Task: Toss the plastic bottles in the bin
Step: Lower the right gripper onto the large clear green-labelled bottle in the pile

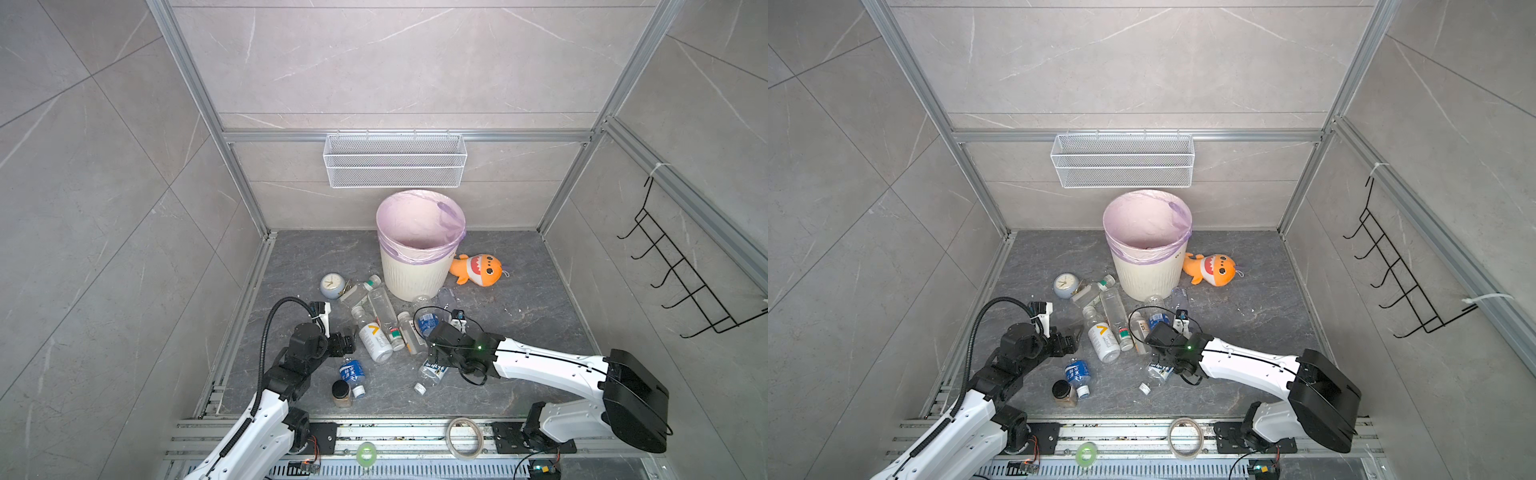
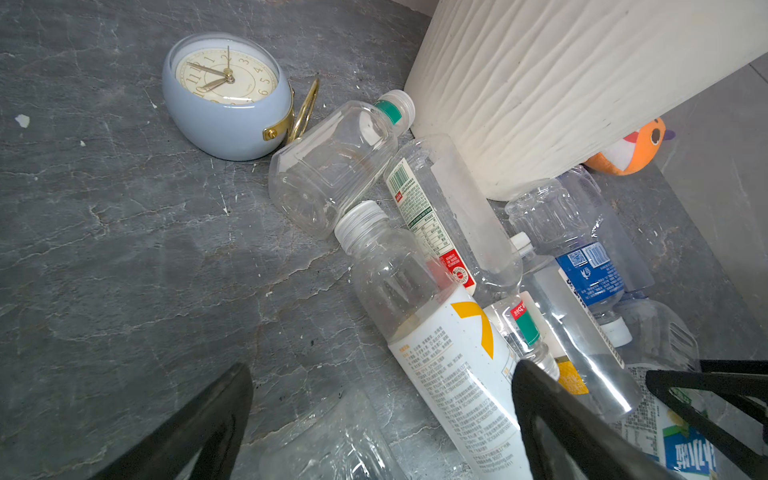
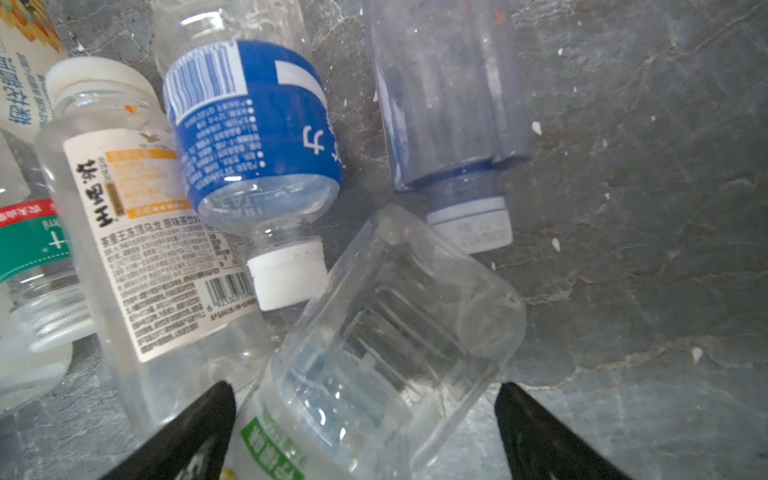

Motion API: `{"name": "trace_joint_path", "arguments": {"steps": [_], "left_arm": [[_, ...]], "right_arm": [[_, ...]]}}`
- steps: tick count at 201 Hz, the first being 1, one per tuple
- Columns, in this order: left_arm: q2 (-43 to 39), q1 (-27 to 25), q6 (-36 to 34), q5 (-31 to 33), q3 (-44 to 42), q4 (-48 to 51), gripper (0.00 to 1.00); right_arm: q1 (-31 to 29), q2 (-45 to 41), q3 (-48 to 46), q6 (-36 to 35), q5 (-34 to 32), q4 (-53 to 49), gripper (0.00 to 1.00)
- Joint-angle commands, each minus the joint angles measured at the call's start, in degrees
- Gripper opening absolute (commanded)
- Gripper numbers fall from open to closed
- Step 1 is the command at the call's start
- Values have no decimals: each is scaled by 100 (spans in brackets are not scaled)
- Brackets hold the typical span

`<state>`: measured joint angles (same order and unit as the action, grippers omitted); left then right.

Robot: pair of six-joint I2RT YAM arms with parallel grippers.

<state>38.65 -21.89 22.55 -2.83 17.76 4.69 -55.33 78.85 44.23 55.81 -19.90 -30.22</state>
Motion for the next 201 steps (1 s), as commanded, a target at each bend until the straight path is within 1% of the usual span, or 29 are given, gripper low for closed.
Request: {"name": "trace_joint_path", "arguments": {"steps": [1,31,58,68,105,128,156,171,174,182,201], "left_arm": [[10,-14,-194,81,-24,-396,99],[19,-16,-197,35,-71,-469,99],[28,-8,-198,-5,-98,-525,99],[51,-8,-191,-16,-97,-538,99],[148,-13,-189,-69,-71,-563,99],[132,-10,-189,-60,-93,-582,99],[132,-13,-189,-44,-84,-583,99],[139,-8,-189,-42,-88,-581,99],[137,-10,-189,-44,-91,-583,98],[142,-13,-189,-50,-88,-591,99],[178,-8,-186,-60,-84,-608,99]], "right_arm": [[-54,50,107,142,-105,-146,99],[-56,-26,59,156,-205,-307,93],[-52,-45,21,184,-225,-342,82],[-49,-21,26,202,-205,-319,80],[-84,175,131,206,-172,-324,79],[-135,375,253,226,-198,-450,88],[-219,550,273,222,-198,-456,89],[-241,553,239,226,-224,-423,87],[-254,553,231,357,-222,-410,86],[-251,553,214,361,-224,-389,84],[-259,570,193,353,-239,-385,76]]}}
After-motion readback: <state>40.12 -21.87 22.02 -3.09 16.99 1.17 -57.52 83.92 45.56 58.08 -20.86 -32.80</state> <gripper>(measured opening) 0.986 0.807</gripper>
